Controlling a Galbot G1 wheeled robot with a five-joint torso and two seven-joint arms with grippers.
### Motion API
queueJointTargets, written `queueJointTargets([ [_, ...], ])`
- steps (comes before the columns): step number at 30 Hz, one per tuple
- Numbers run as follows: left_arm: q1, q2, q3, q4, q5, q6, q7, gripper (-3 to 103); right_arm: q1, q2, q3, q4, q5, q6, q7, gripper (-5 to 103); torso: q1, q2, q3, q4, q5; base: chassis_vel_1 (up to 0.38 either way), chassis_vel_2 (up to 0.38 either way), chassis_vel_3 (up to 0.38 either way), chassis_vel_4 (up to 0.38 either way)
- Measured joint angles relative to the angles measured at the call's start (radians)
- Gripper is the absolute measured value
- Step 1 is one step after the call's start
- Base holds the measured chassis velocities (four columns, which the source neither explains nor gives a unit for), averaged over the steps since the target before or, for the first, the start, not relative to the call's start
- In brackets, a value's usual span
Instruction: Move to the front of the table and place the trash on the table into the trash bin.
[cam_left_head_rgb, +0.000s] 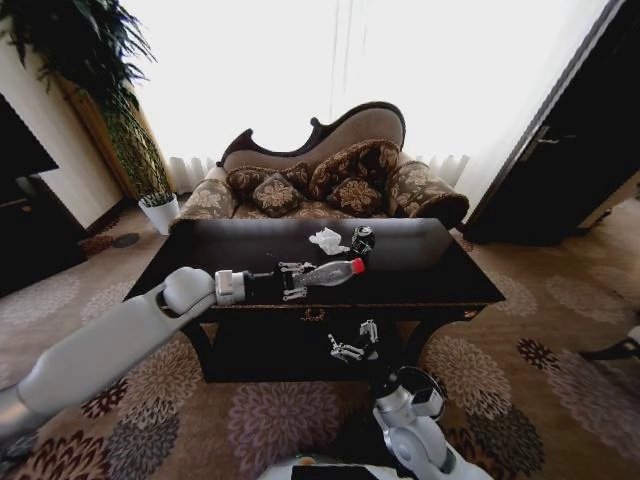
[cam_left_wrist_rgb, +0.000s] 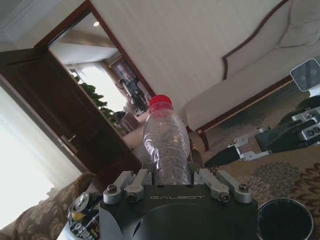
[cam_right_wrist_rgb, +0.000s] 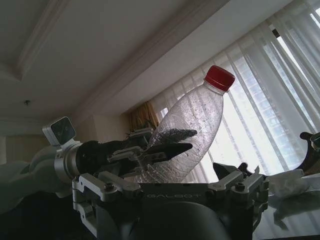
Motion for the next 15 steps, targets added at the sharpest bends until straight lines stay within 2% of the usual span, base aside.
queueJointTargets([
  [3,-0.054,-0.036,0.047,0.022,-0.001,0.0,0.004,31,0.002,0.0,0.014,-0.003,0.003,0.0,0.001,100,0.0,0.0,0.0,-0.0003,0.0001,0.0,0.0,0.0,0.0],
  [4,-0.098,-0.082,0.086,0.04,-0.002,0.001,0.006,31,0.0,0.006,0.038,-0.007,0.005,0.001,0.001,100,0.0,0.0,0.0,-0.0011,-0.0001,0.0,0.0,0.0,0.0],
  [6,-0.11,-0.103,0.096,0.041,0.001,0.002,0.008,31,-0.002,0.011,0.055,-0.013,0.006,0.005,0.001,100,0.0,0.0,0.0,-0.0011,0.0,0.0,0.0,0.0,0.0],
  [11,-0.096,-0.095,0.078,0.021,0.019,0.002,0.021,31,0.001,0.013,0.068,-0.035,0.005,0.013,-0.006,100,0.0,0.0,0.0,-0.0004,0.0001,0.0,0.0,0.0,0.0],
  [15,-0.051,-0.071,0.024,-0.002,0.055,-0.006,0.04,31,0.008,0.018,0.071,-0.059,0.0,0.015,-0.008,100,0.0,0.0,0.0,0.0,-0.0005,0.0,0.0,0.0,0.0],
])
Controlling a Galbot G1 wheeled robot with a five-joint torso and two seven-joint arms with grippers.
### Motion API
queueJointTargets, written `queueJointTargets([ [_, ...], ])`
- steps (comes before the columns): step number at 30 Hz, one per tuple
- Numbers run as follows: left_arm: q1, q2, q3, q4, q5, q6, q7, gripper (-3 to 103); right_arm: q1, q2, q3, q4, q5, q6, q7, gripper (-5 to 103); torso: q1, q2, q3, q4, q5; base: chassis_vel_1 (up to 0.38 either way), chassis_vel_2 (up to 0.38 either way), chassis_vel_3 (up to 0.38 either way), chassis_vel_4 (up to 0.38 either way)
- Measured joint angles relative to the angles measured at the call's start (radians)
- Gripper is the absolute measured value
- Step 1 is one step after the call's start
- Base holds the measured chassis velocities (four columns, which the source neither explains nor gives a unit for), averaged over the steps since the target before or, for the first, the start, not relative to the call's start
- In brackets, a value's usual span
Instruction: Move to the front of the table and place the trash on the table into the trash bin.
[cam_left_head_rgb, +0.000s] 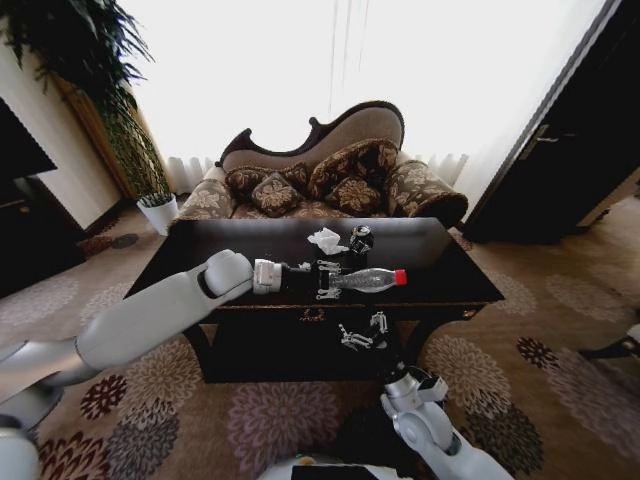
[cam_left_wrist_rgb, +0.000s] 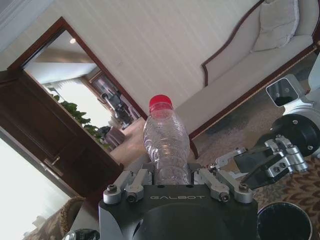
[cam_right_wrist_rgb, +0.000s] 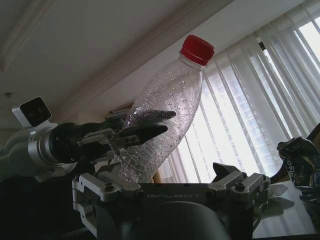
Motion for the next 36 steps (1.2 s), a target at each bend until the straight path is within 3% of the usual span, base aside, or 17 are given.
queueJointTargets([
  [12,0.142,0.052,-0.159,-0.072,0.073,-0.026,0.035,31,-0.013,0.04,-0.008,-0.021,-0.018,0.003,-0.008,100,0.0,0.0,0.0,-0.0002,0.0001,0.0,0.0,0.0,0.0],
  [16,0.25,0.074,-0.229,-0.111,0.121,-0.043,0.041,31,-0.009,0.044,0.012,-0.019,0.031,-0.002,0.006,100,0.0,0.0,0.0,-0.0001,0.0001,0.0,0.0,0.0,0.0],
  [18,0.31,0.078,-0.262,-0.131,0.157,-0.058,0.025,31,-0.002,0.039,0.019,-0.007,0.1,-0.012,0.027,100,0.0,0.0,0.0,-0.0002,0.0002,0.0,0.0,0.0,0.0],
  [24,0.353,0.078,-0.316,-0.138,0.223,-0.086,0.019,31,-0.001,0.038,0.007,0.017,0.191,-0.027,0.052,100,0.0,0.0,0.0,-0.0003,0.0001,0.0,0.0,0.0,0.0],
  [36,0.411,0.069,-0.368,-0.136,0.261,-0.101,0.021,31,0.017,0.05,-0.02,0.027,0.289,-0.041,0.063,100,0.0,0.0,0.0,-0.0002,0.0002,0.0,0.0,0.0,0.0],
])
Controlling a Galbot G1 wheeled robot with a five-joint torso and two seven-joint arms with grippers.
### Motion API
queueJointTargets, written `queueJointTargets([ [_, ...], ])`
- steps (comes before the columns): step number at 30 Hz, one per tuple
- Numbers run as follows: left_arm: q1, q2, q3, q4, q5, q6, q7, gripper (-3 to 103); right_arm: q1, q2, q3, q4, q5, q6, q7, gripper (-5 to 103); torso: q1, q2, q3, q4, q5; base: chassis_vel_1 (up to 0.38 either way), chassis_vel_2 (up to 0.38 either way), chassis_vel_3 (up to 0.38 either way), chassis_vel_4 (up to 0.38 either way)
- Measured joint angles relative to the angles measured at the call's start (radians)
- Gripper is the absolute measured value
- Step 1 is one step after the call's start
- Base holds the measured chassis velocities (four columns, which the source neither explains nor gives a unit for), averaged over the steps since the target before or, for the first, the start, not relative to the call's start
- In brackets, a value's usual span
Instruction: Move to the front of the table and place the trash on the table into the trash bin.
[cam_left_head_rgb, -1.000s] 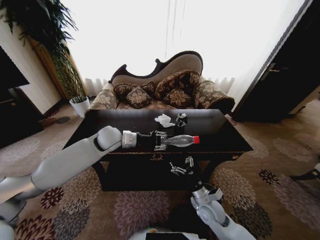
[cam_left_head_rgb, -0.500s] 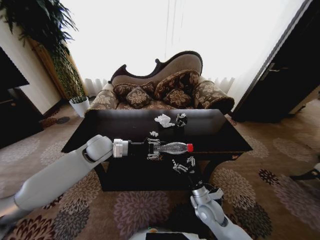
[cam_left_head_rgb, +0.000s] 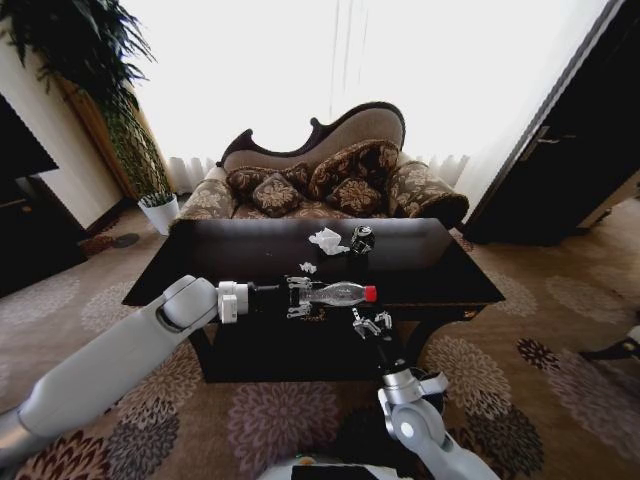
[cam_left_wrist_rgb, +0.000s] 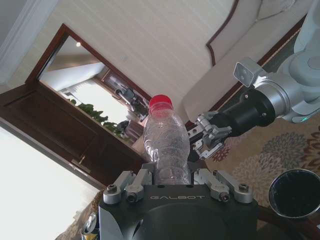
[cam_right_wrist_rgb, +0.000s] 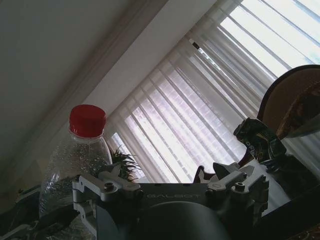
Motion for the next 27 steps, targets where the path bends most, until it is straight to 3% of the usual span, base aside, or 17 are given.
queueJointTargets([
  [11,-0.008,-0.039,0.023,0.043,0.034,-0.014,0.007,30,0.026,0.014,-0.016,-0.001,0.049,-0.007,-0.002,100,0.0,0.0,0.0,-0.0001,0.0,0.0,0.0,0.0,0.0],
  [27,0.035,-0.044,-0.121,0.036,0.05,-0.032,0.037,28,0.016,0.032,-0.02,-0.022,0.016,0.007,-0.061,100,0.0,0.0,0.0,0.0,0.0001,0.0,0.0,0.0,0.0],
])
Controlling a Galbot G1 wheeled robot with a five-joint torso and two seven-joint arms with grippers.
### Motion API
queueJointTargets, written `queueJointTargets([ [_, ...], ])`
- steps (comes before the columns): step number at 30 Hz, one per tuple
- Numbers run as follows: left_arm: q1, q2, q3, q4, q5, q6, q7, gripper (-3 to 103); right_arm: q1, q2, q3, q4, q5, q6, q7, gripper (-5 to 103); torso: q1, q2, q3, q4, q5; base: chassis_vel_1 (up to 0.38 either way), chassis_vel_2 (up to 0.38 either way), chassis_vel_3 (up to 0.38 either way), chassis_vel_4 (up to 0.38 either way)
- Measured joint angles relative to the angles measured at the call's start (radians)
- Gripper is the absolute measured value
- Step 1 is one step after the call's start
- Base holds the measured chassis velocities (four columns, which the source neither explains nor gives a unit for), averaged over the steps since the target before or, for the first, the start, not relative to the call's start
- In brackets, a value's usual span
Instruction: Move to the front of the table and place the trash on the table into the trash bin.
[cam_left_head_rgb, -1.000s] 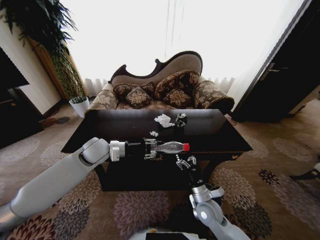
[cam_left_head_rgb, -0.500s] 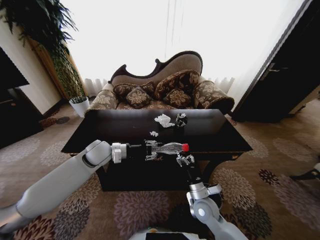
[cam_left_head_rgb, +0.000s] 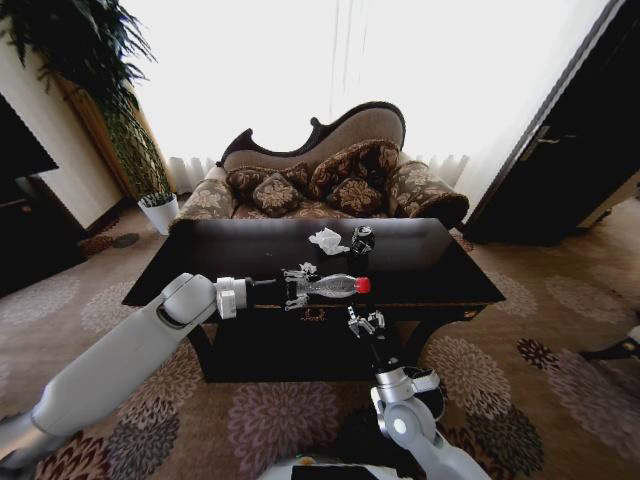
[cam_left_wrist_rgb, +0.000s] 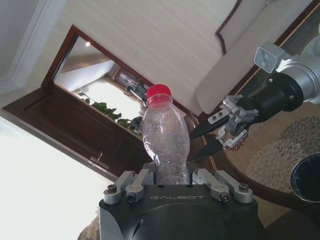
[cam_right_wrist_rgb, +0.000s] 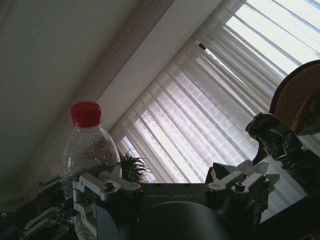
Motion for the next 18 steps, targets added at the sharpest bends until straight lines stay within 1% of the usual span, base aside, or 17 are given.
queueJointTargets([
  [7,0.022,-0.002,-0.019,0.005,0.015,-0.004,0.009,28,-0.006,0.014,0.011,0.018,0.015,0.004,-0.002,100,0.0,0.0,0.0,-0.0001,-0.0001,0.0,0.0,0.0,0.0],
  [11,0.062,-0.014,-0.063,0.013,0.039,-0.009,0.02,28,-0.011,0.023,0.032,0.035,0.035,0.007,-0.014,100,0.0,0.0,0.0,0.0001,-0.0002,0.0,0.0,0.0,0.0],
  [18,0.063,-0.022,-0.066,0.022,0.04,-0.012,0.016,28,-0.029,0.029,0.033,0.053,0.033,0.011,-0.039,100,0.0,0.0,0.0,0.0,-0.0001,0.0,0.0,0.0,0.0],
])
